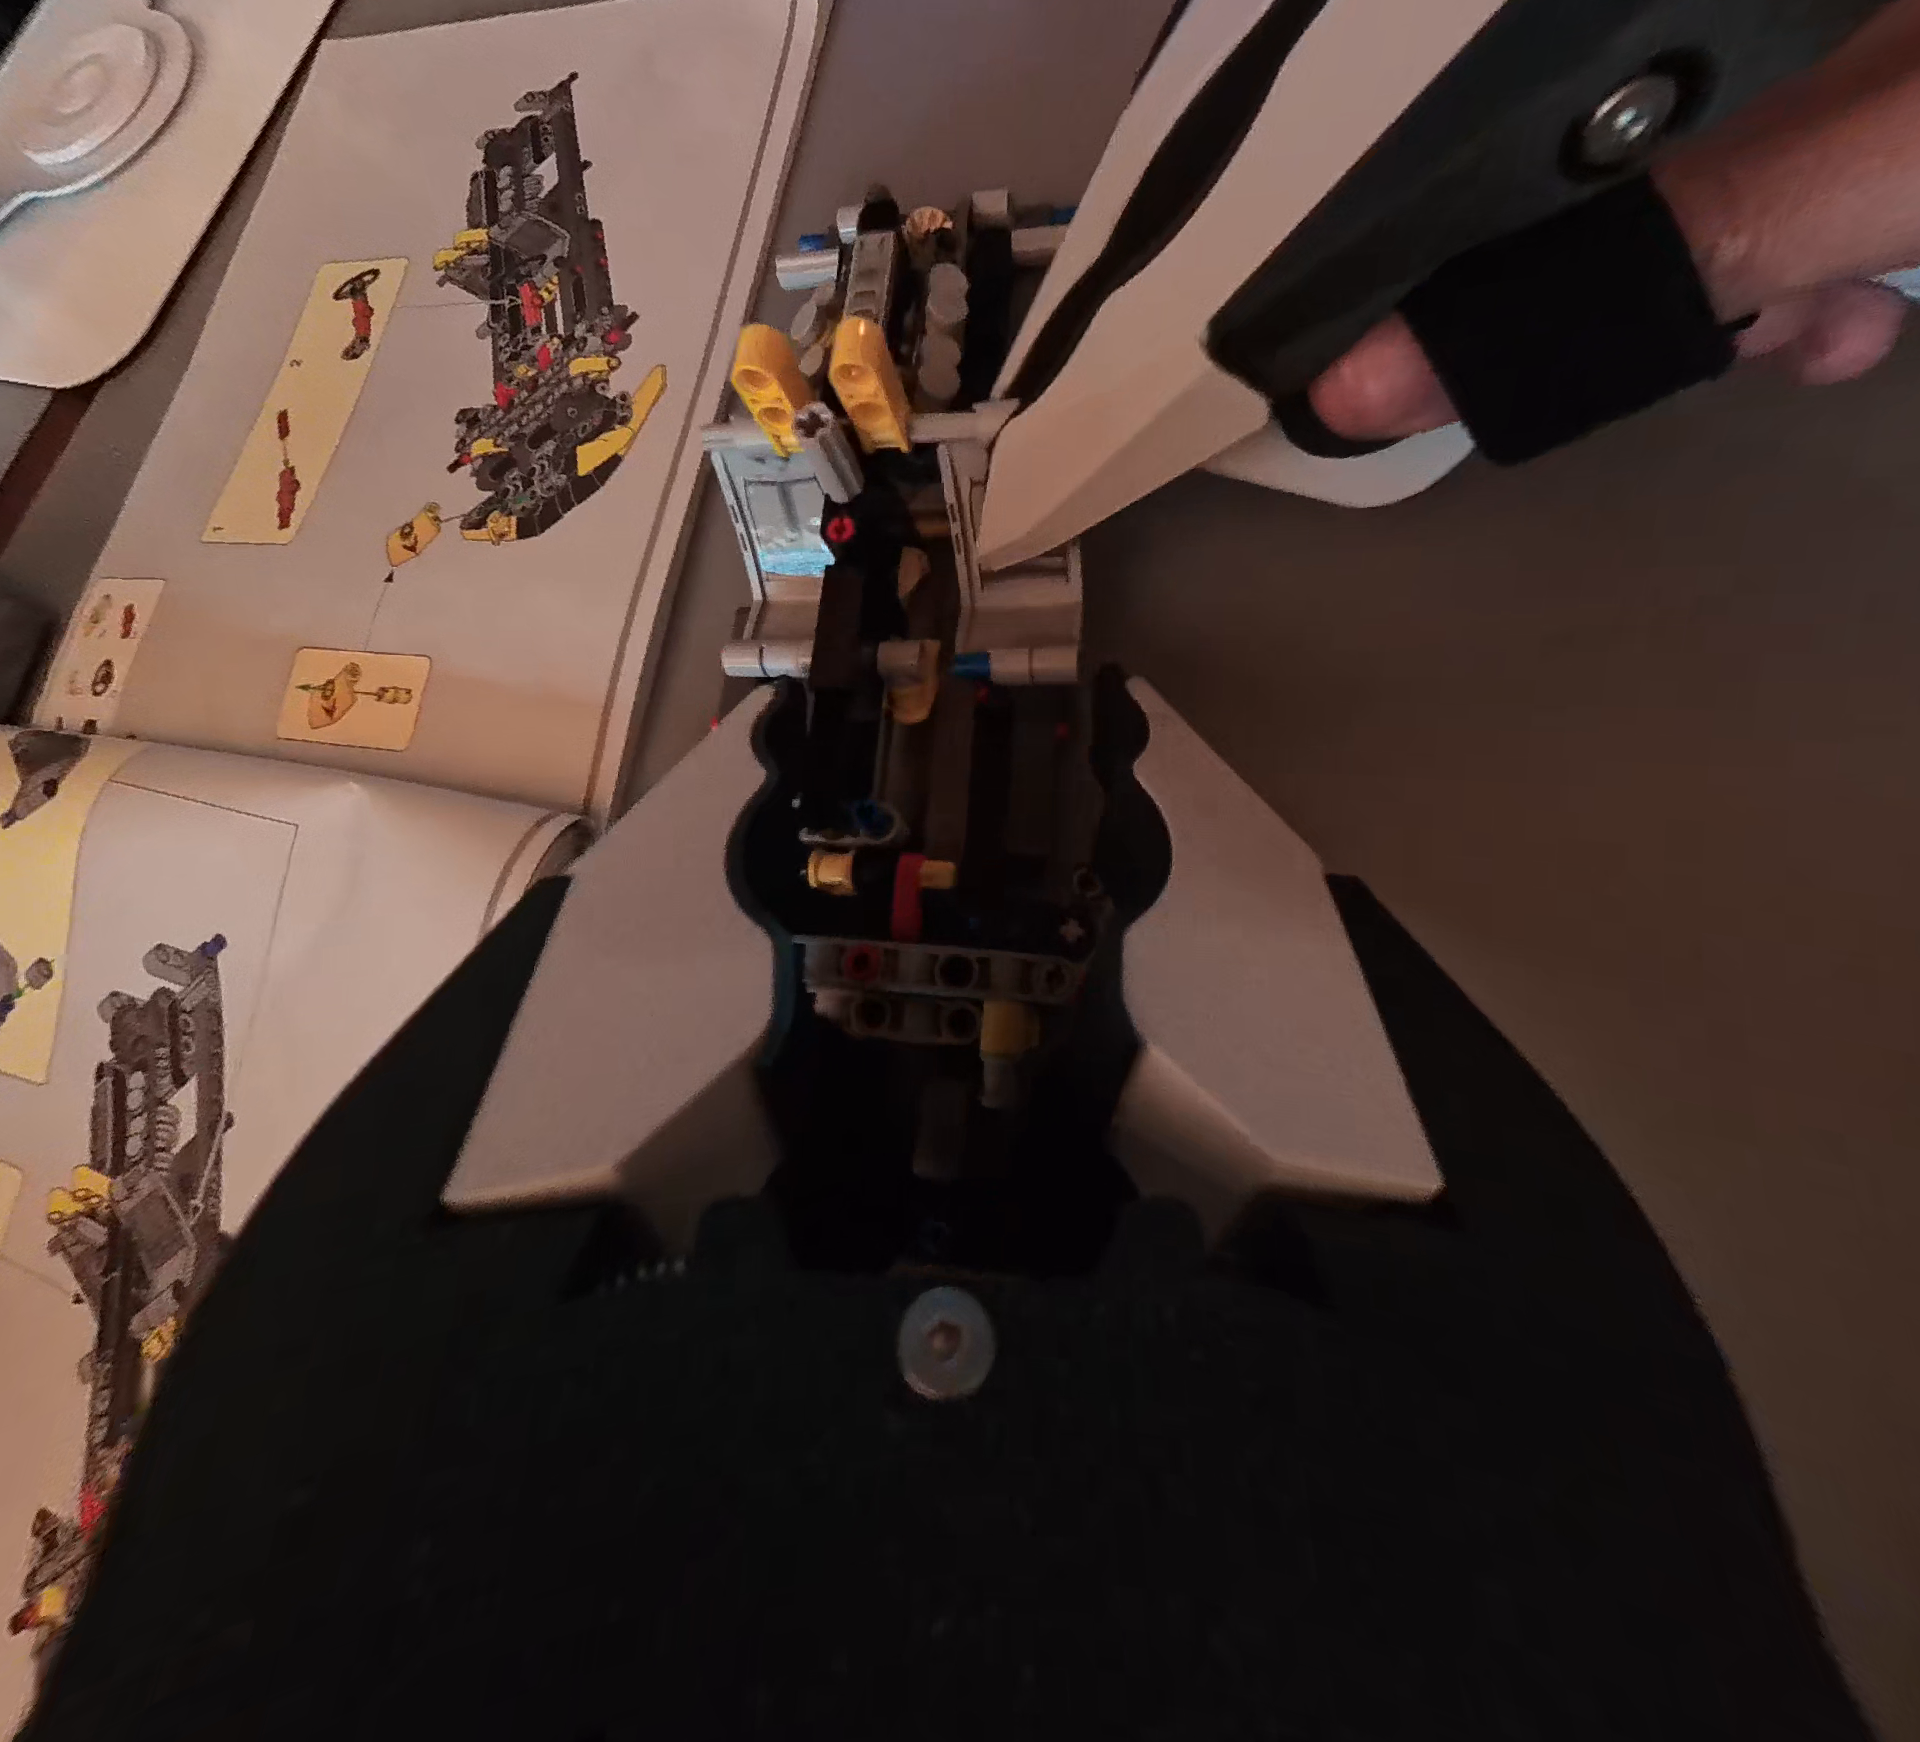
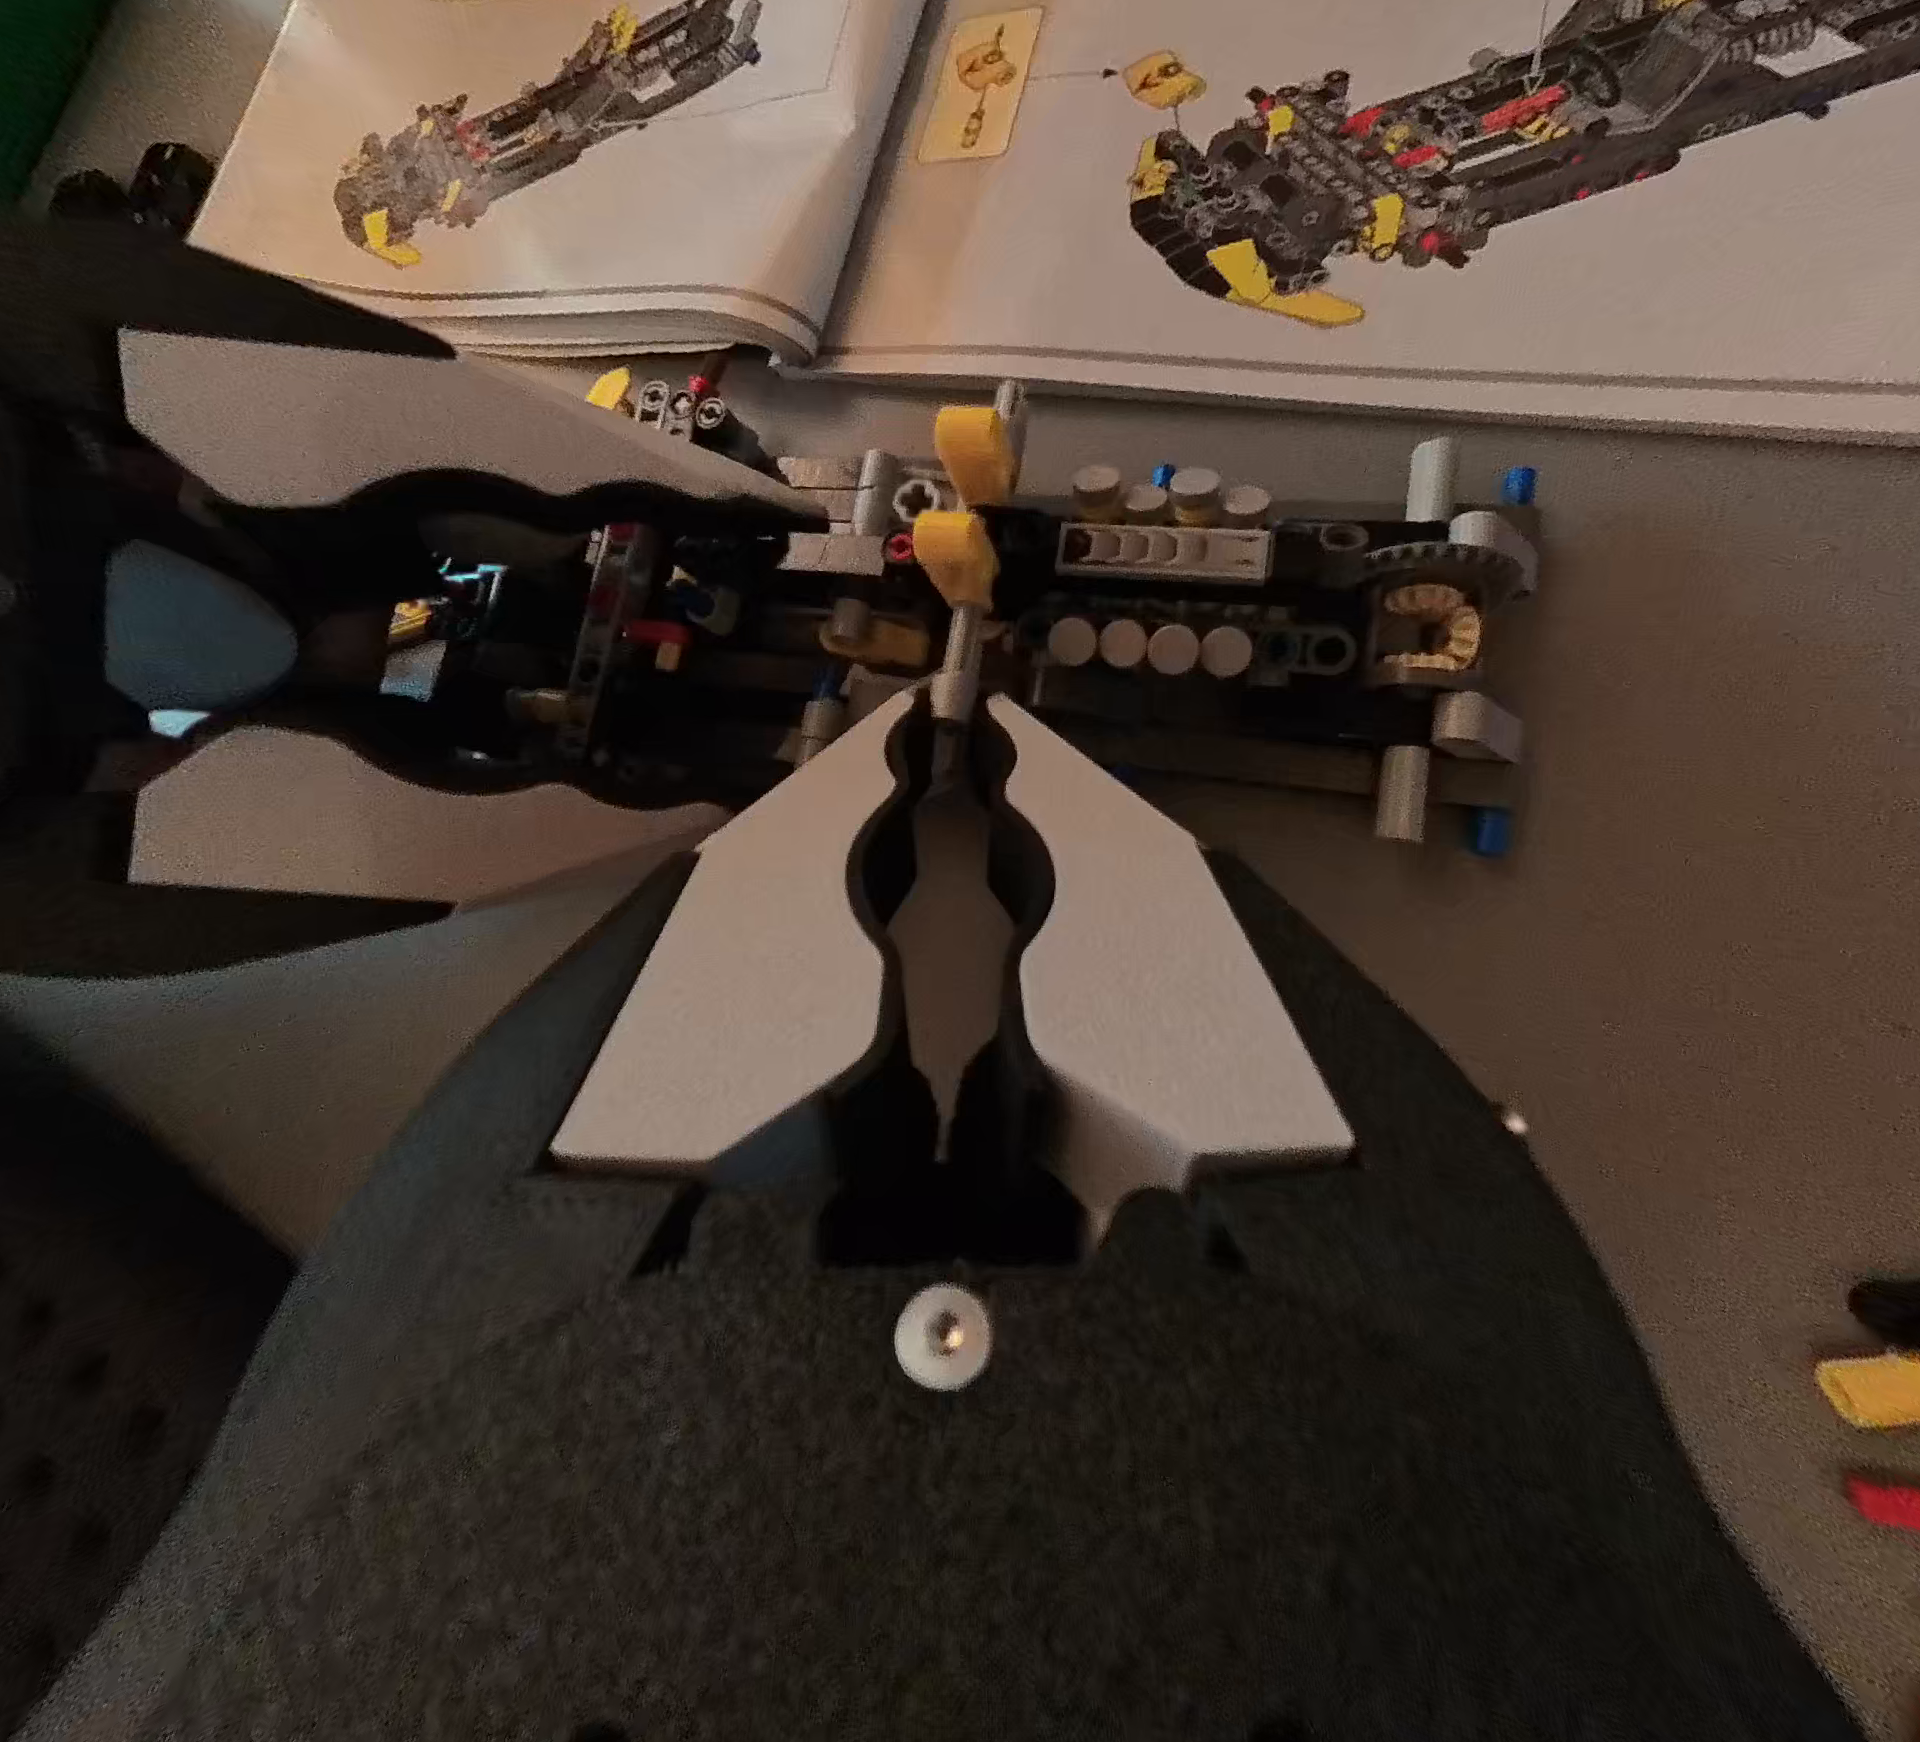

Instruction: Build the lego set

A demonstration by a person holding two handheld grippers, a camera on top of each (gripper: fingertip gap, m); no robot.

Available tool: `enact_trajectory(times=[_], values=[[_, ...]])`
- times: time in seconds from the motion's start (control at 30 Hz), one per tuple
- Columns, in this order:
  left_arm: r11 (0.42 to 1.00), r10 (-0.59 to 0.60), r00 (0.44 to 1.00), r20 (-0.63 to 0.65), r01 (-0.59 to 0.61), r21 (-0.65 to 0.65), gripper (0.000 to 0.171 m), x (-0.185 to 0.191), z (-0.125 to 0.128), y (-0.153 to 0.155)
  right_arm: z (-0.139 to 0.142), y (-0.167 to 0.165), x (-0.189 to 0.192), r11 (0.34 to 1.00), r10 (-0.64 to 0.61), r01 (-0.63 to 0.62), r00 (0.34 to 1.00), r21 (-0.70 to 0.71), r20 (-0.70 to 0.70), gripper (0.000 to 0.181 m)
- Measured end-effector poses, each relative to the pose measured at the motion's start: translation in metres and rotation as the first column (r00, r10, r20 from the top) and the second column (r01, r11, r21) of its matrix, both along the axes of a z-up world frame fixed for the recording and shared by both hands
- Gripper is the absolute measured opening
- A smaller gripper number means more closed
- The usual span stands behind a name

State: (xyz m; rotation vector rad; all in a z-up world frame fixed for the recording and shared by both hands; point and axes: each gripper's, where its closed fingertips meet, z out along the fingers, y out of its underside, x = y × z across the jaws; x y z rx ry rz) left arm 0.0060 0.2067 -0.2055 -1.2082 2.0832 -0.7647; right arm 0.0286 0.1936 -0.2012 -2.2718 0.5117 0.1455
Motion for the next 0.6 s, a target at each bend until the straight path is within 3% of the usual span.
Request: enact_trajectory(times=[0.6], values=[[0.995,0.1,0.995,0.018,-0.099,-0.024,0.044,0.009,0.0014,0.0026,-0.0007,0.0015,0.0082,0.999,-0.039,0.04,0.999,-0.024,0.035,0.006]])
